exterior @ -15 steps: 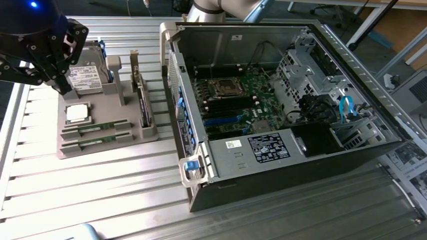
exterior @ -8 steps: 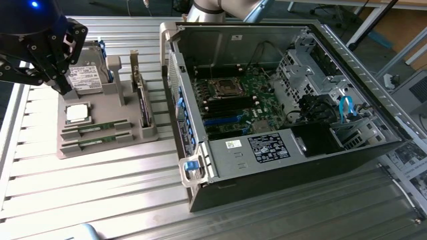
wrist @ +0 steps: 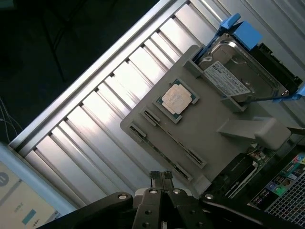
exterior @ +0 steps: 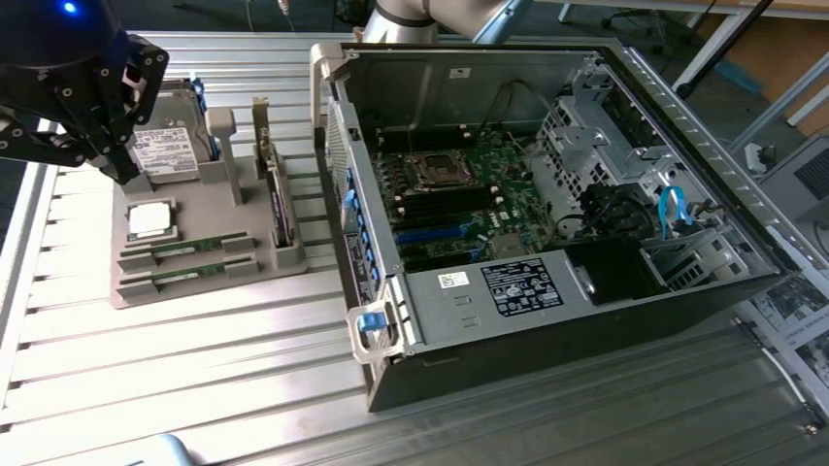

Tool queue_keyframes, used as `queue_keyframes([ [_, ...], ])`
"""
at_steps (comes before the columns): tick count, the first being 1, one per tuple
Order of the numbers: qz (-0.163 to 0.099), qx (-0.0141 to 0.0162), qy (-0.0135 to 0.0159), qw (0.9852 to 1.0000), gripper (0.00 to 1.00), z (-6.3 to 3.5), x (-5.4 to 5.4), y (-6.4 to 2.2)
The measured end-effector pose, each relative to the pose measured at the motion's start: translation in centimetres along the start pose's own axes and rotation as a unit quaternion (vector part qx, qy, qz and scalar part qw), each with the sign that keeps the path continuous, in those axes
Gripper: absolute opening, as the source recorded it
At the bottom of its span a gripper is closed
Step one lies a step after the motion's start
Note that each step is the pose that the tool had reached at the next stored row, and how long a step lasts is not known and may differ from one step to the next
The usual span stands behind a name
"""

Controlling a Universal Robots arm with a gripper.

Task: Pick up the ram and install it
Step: 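Pick up the ram and move it above insertion slot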

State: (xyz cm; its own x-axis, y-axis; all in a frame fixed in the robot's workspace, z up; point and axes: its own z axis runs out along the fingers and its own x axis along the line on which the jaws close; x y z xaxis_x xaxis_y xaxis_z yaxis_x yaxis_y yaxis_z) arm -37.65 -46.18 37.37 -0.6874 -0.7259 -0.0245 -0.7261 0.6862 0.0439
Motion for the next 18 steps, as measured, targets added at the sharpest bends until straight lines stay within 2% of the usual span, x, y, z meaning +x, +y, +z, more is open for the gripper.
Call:
queue_keyframes([
  [10, -0.019, -0.0005, 0.0008, 0.9998, 0.11, 0.01, 0.0, 0.0],
  [18, -0.047, -0.0012, 0.0021, 0.9989, 0.11, 0.01, 0.0, 0.0],
])
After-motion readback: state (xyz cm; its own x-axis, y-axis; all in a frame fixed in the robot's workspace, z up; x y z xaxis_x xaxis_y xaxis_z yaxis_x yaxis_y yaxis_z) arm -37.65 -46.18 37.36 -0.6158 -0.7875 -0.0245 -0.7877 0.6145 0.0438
